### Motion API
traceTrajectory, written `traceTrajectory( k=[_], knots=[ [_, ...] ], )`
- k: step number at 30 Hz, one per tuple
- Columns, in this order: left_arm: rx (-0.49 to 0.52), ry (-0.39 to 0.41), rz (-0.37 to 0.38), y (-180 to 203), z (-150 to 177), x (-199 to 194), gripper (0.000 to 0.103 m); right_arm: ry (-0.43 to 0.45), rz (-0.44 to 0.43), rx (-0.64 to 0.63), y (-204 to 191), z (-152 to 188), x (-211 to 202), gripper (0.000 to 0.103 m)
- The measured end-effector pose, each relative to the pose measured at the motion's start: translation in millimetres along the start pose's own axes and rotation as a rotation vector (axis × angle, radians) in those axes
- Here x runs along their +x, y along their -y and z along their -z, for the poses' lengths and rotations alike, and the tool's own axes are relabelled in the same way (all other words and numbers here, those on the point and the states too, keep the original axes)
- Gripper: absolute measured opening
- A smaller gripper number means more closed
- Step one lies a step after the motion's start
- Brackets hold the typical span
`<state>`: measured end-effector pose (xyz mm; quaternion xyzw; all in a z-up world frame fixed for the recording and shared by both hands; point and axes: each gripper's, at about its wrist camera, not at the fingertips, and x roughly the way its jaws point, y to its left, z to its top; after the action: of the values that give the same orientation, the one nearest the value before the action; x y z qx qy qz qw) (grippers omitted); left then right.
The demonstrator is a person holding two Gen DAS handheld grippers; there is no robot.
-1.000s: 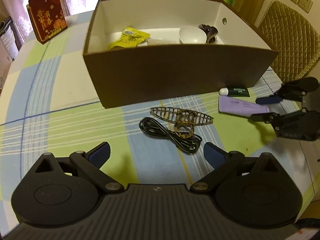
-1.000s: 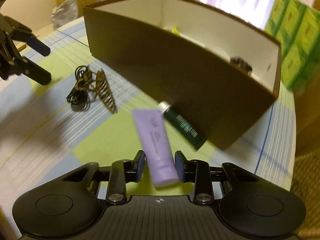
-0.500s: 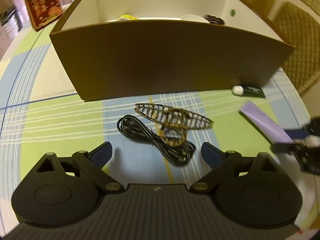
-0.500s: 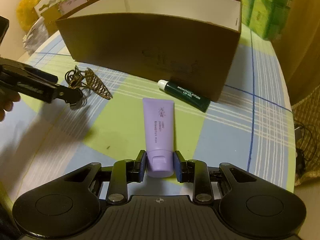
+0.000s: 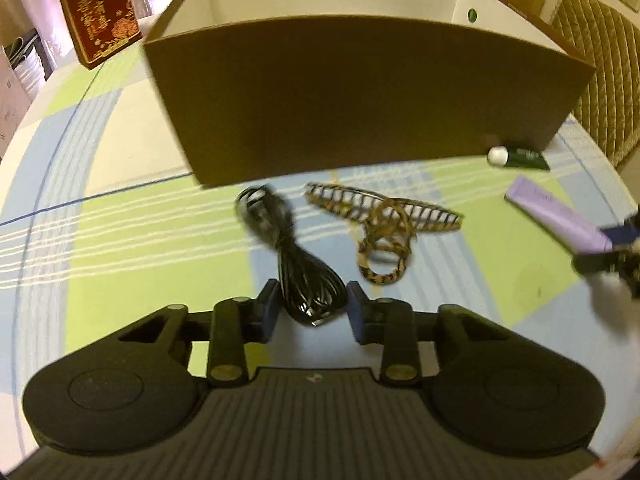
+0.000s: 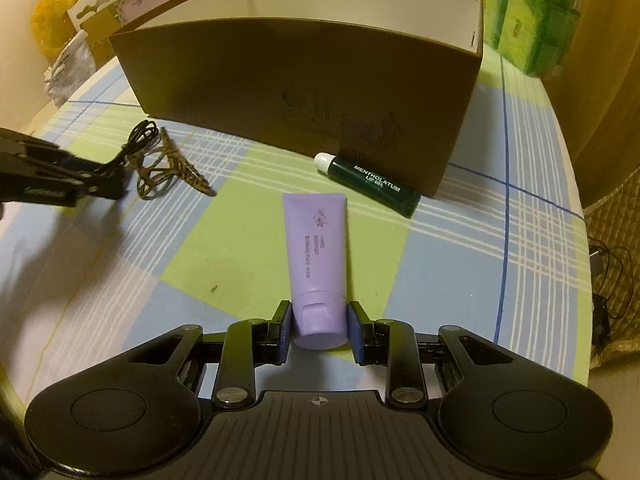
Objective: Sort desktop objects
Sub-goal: 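Grasp the purple tube with the right tool while the left tool grasps the black cable, then lift and carry the purple tube and black cable over the box with both tools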
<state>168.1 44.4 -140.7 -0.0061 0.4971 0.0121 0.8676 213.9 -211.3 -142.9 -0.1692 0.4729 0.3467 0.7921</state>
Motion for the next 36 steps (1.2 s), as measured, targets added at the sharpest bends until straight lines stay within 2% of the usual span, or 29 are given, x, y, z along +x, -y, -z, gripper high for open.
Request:
traceTrajectory(
  k=[6, 8, 9, 10, 11, 12, 15, 20, 22, 24, 28, 36],
  knots=[
    [-0.003, -0.055, 0.020, -13, 21, -19, 0.029, -0.001, 0.000, -0.017, -3, -1, 0, 0.027],
    [-0.021, -0.050, 0.026, -16, 21, -23, 0.037, 0.005, 0.004, -0.027, -5, -2, 0, 0.028],
    [-0.028, -0.040, 0.021, -16, 20, -25, 0.046, 0.006, 0.009, -0.031, -5, -3, 1, 0.037],
    [-0.031, -0.028, 0.014, -16, 18, -25, 0.051, 0.008, 0.014, -0.036, -6, -5, 2, 0.045],
    [-0.032, -0.021, 0.007, -16, 16, -25, 0.051, 0.017, 0.024, -0.045, -7, -6, 3, 0.057],
    [-0.035, -0.018, 0.003, -16, 13, -23, 0.051, 0.030, 0.033, -0.058, -9, -8, 3, 0.059],
    [-0.046, -0.023, -0.005, -16, 3, -14, 0.051, 0.035, 0.043, -0.076, -11, -13, 7, 0.059],
    [-0.019, -0.044, -0.026, -8, -1, -2, 0.042, 0.031, 0.060, -0.084, -13, -18, 16, 0.058],
    [-0.014, -0.046, -0.013, -6, 1, -4, 0.031, 0.026, 0.067, -0.090, -15, -18, 19, 0.052],
    [-0.001, -0.047, -0.007, -4, 4, -6, 0.023, 0.024, 0.044, -0.053, -14, -16, 18, 0.040],
    [0.009, -0.062, 0.007, -4, 9, -11, 0.022, 0.021, 0.044, -0.048, -21, -14, 16, 0.031],
    [0.011, -0.086, 0.012, -4, 19, -21, 0.022, 0.006, 0.046, -0.046, -28, -10, 13, 0.030]
  ],
)
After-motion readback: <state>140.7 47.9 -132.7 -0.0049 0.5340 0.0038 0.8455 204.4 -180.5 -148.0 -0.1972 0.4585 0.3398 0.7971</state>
